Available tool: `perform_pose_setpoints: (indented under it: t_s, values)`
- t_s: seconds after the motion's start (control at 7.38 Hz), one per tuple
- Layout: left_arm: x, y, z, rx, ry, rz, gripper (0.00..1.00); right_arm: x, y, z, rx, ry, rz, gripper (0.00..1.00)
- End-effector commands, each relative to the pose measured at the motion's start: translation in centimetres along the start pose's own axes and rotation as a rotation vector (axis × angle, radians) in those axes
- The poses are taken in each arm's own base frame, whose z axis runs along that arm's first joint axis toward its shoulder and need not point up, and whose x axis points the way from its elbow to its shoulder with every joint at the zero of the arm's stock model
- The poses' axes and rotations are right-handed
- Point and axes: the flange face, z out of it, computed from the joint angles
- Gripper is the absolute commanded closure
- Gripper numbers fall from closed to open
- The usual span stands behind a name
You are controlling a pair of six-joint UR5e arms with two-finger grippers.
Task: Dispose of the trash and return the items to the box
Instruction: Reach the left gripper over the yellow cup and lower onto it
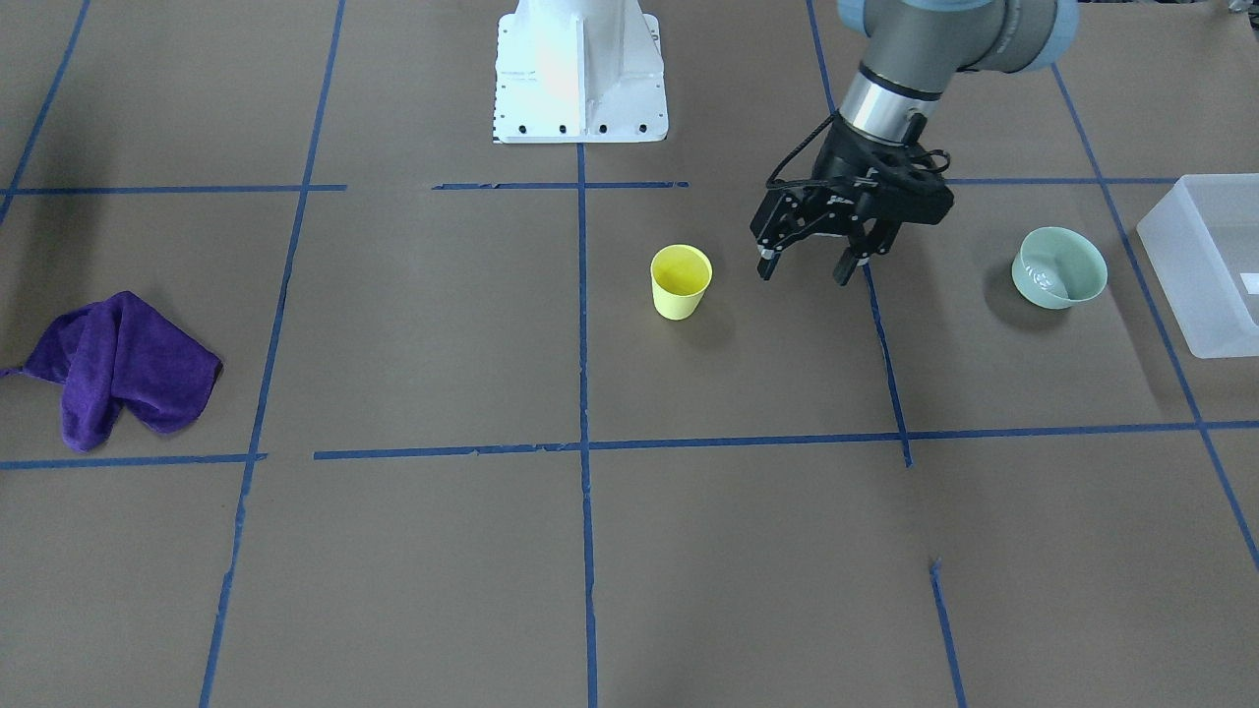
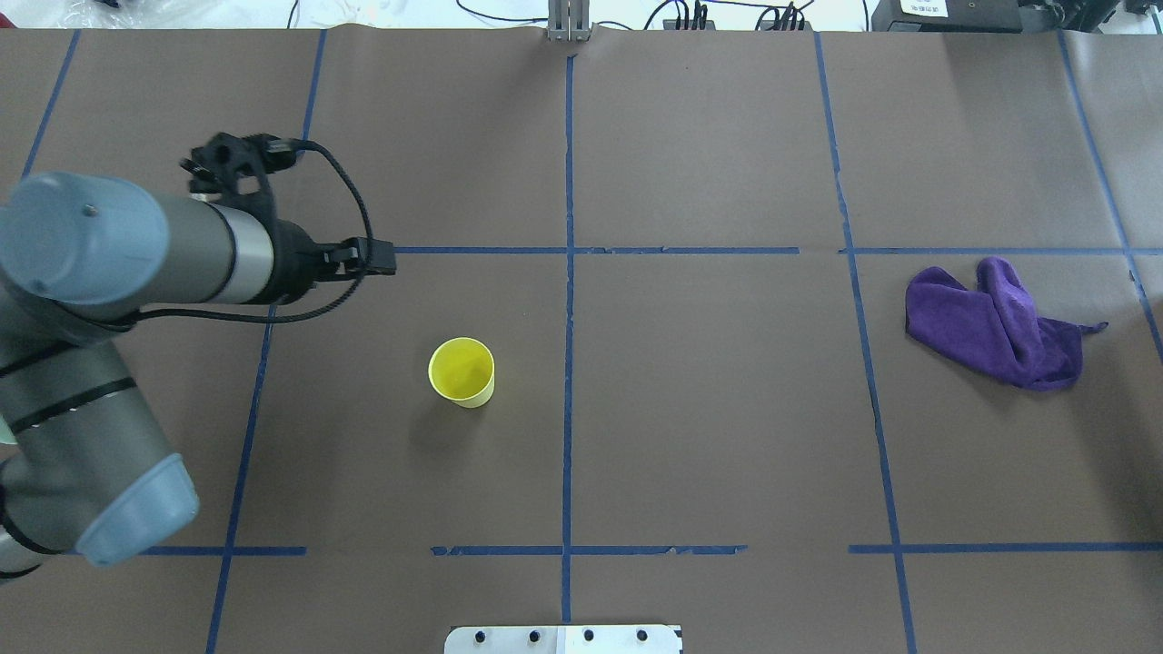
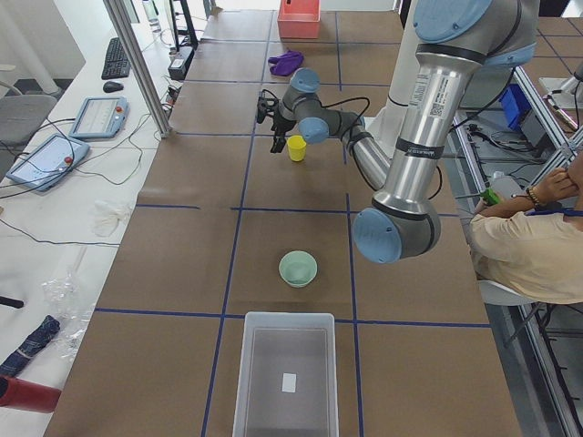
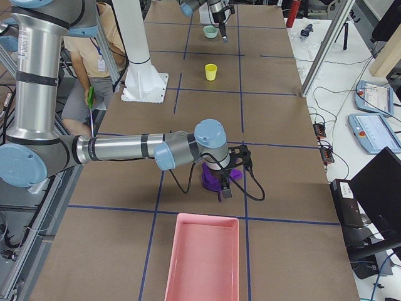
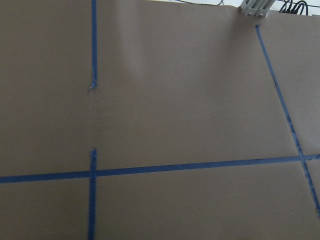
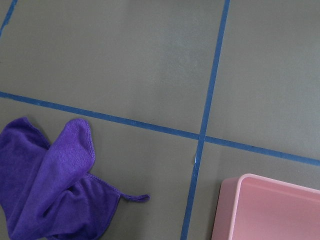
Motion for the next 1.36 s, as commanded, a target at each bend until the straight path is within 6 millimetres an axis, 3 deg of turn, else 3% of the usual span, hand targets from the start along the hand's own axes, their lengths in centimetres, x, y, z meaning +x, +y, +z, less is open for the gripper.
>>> perform_pose_setpoints:
  t_s: [0.0, 0.41, 0.54, 0.68, 0.81, 0.95, 1.22]
  values:
    - [3.2, 4.8, 3.9, -0.008, -0.039, -0.033, 0.06, 0.0, 0.0, 0.0, -0.001, 0.000, 0.001, 0.00]
    - [4.0, 9.1, 5.5, -0.065, -0.047, 0.000, 0.12, 0.3, 0.1, 0.3, -0.005, 0.000, 0.005, 0.00]
    - [3.8, 9.4, 5.9, -0.069, -0.055, -0.001, 0.18, 0.3, 0.1, 0.3, -0.005, 0.000, 0.005, 0.00]
    - [3.6, 9.6, 6.6, -0.069, -0.070, -0.033, 0.39, 0.3, 0.1, 0.3, -0.006, 0.000, 0.006, 0.00]
    - [3.2, 9.6, 7.5, -0.055, -0.089, -0.088, 0.73, 0.3, 0.1, 0.3, -0.006, 0.000, 0.006, 0.00]
    - [3.4, 10.2, 7.7, -0.058, -0.090, -0.086, 1.00, 0.3, 0.1, 0.3, -0.006, 0.000, 0.006, 0.00]
    - [3.8, 10.1, 6.6, -0.056, -0.068, -0.081, 1.00, 0.4, 0.1, 0.4, -0.009, 0.001, 0.008, 0.00]
